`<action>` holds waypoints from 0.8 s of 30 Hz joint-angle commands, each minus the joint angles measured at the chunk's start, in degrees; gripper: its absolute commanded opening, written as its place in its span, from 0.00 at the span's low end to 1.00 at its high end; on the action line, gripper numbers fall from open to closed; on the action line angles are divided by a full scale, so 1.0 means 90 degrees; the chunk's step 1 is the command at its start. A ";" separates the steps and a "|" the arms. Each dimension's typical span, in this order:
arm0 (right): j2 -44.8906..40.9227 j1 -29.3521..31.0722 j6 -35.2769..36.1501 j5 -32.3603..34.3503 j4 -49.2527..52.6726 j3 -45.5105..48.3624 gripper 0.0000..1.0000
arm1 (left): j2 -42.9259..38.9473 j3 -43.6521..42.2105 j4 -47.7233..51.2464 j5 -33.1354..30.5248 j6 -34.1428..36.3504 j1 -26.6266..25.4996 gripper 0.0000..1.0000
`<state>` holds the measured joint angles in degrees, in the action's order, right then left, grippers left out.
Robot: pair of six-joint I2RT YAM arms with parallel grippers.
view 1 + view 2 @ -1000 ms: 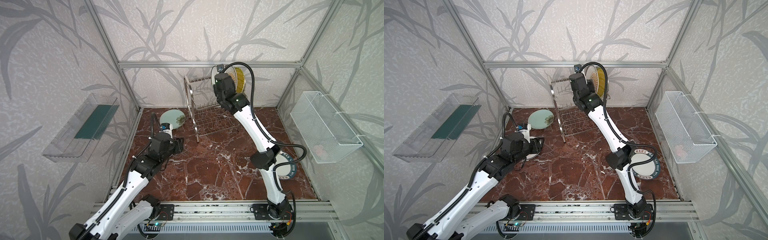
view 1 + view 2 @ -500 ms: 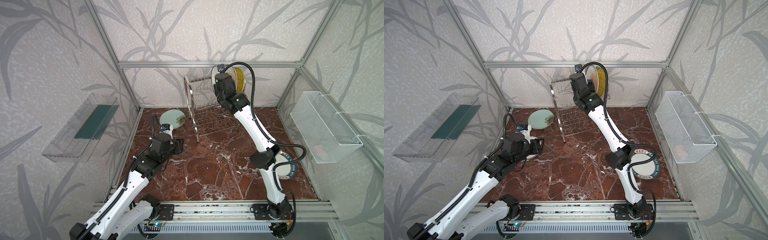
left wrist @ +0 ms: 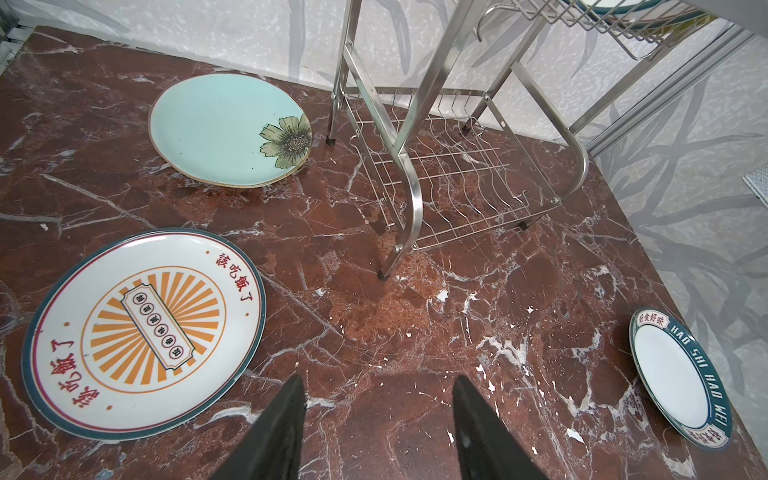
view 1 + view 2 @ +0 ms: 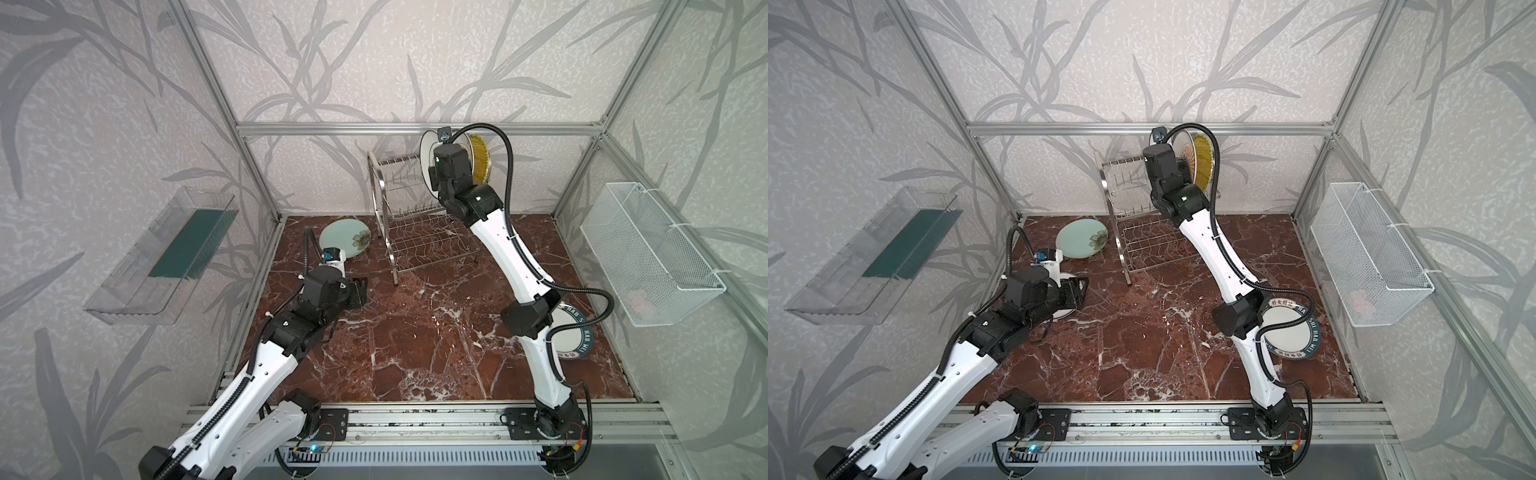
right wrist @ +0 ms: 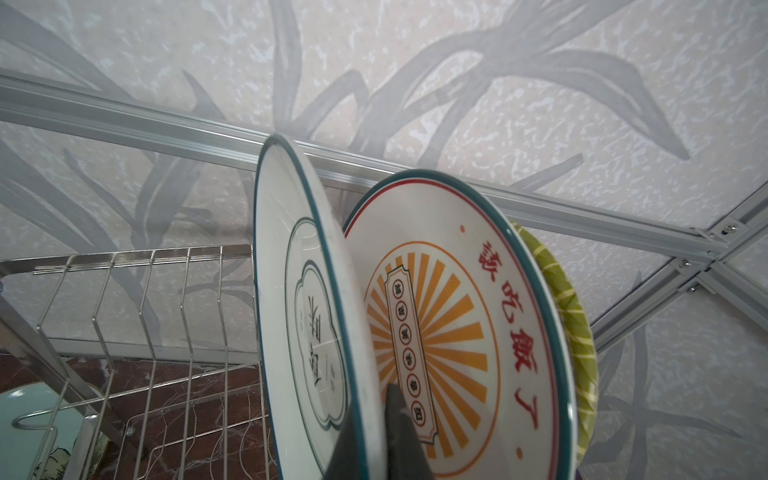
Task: Load the plates into the dish rack
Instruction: 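Lower the cloud-emblem plate into the upper tier slot beside the sunburst plate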
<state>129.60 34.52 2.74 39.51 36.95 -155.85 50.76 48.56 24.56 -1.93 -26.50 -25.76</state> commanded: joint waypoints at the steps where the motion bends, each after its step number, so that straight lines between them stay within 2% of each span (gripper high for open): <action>1: 0.0063 -0.0034 -0.0078 -0.0449 0.0468 -0.0047 0.00 | -0.0093 -0.0012 0.0069 -0.0069 0.0051 0.0034 0.55; 5: 0.0034 -0.0085 -0.0227 -0.0564 0.0677 -0.0052 0.00 | -0.0085 0.0005 0.0067 -0.0049 0.0034 0.0037 0.55; 24: -0.0111 -0.0167 -0.0221 -0.0609 0.0810 -0.0051 0.22 | -0.0059 0.0033 0.0045 0.0019 0.0006 0.0036 0.55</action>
<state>129.45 33.26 0.69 34.68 43.16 -156.57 50.76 48.56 24.56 -1.83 -26.55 -25.71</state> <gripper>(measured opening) 0.220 0.553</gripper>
